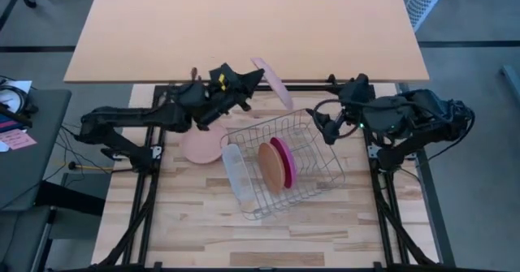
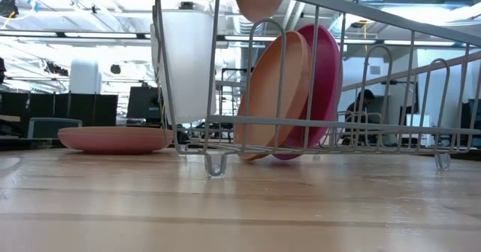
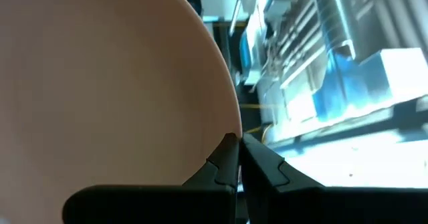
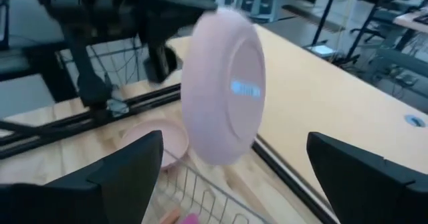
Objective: Sort dishes
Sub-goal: Put the top light orange plate in the dish rack
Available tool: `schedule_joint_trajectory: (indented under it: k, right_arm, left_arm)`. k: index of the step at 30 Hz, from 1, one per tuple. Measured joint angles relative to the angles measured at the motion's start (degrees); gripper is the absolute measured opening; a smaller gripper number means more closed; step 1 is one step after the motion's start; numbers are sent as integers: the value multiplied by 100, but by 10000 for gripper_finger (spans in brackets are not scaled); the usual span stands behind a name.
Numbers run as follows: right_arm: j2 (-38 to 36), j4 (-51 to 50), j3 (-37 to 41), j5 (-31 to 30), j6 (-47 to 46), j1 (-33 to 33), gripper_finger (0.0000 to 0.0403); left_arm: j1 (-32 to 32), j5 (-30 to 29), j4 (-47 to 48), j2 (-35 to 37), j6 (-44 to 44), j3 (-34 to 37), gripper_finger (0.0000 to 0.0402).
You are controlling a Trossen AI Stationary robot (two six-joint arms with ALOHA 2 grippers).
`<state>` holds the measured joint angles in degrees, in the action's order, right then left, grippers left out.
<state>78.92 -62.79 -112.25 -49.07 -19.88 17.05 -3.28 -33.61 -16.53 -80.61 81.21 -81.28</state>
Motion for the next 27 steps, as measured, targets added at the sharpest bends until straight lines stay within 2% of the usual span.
schedule_joint_trajectory:
  k: [7,12,27]
  right_arm:
    - [201,178,2,567,-174,-344,372]
    - [459,199,2,562,473,-328,372]
    - [922,139,2,244,540,-787,363]
  left_arm:
    - [233,-598,-1063,-601,207,0,0]
    - [338,-825,-1666,-860,171,2,0]
    - [568,-969,-1711,-865,250,1,0]
